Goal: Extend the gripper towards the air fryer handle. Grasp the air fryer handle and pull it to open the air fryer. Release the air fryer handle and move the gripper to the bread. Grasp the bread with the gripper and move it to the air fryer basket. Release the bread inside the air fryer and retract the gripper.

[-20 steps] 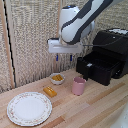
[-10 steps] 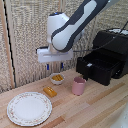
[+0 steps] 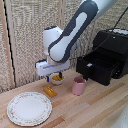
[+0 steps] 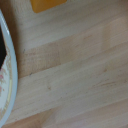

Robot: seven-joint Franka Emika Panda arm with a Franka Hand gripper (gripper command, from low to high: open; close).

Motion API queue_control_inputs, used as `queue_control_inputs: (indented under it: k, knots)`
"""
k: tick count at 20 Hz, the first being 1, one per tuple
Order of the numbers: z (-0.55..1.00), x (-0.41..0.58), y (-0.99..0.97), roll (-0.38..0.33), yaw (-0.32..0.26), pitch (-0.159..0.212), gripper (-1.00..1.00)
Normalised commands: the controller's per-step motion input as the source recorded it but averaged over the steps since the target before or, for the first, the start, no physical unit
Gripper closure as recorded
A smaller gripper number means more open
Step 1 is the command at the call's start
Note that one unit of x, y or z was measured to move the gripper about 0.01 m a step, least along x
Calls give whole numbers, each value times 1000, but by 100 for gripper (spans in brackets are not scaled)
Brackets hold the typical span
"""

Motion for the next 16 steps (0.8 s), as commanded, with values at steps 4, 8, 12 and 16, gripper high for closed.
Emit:
queue_control_inputs:
  k: [4,8,12,16]
  knots:
    - [-377,306,-128,0,118,-4,-100]
    - [-441,343,-23,0,25,-83,-100]
    - [-403,296,52,0,-1,-71,-100]
    - [-401,321,86,11,0,-2,-100]
